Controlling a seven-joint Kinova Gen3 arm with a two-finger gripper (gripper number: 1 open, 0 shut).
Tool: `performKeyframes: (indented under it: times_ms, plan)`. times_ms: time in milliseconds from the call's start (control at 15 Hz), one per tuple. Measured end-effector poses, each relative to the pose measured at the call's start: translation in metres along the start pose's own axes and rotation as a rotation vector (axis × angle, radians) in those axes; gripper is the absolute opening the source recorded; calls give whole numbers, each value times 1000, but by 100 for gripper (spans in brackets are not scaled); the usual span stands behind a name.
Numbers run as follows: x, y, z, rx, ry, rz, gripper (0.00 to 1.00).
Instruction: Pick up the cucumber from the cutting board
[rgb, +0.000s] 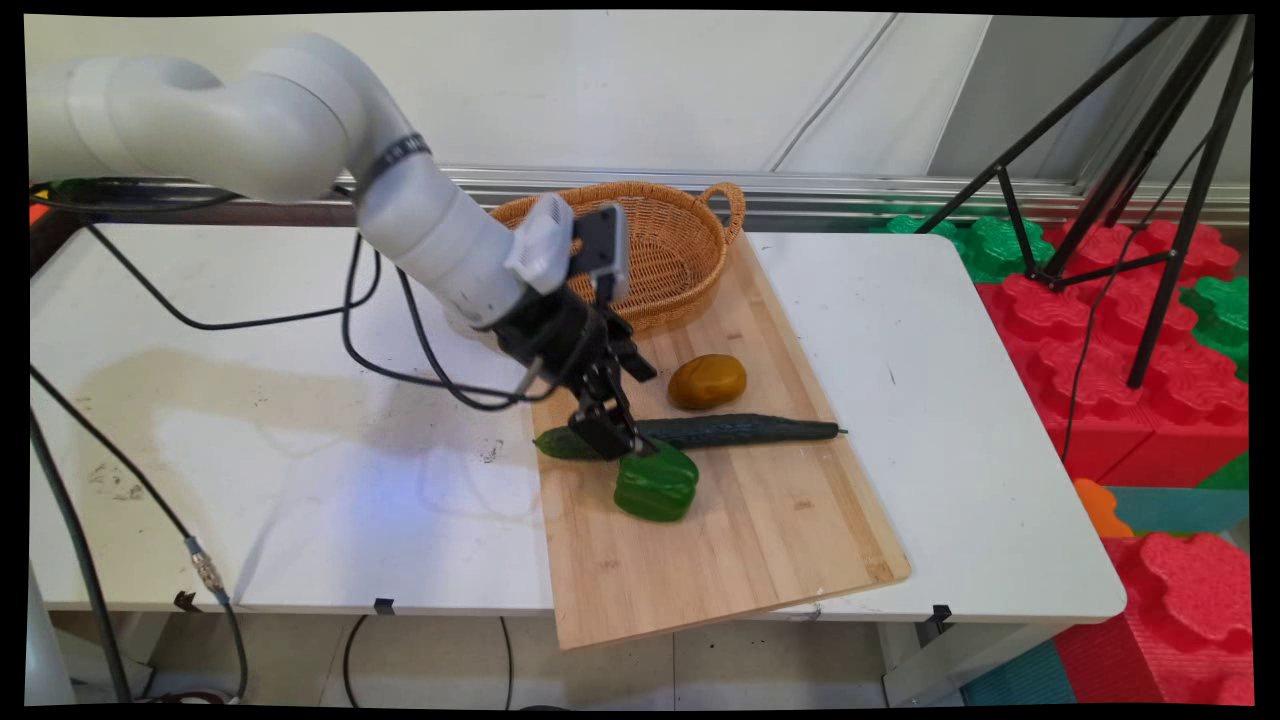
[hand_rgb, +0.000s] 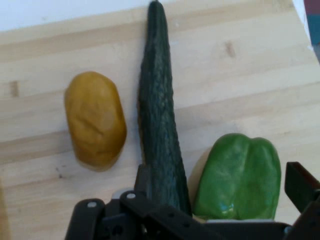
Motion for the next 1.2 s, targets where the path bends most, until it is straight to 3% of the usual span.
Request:
performKeyframes:
  times_ms: [933,1200]
  plan:
    - [-15,-17,-99,36,141,-113,100]
    - [-15,-23,-110,44,161,-146,100]
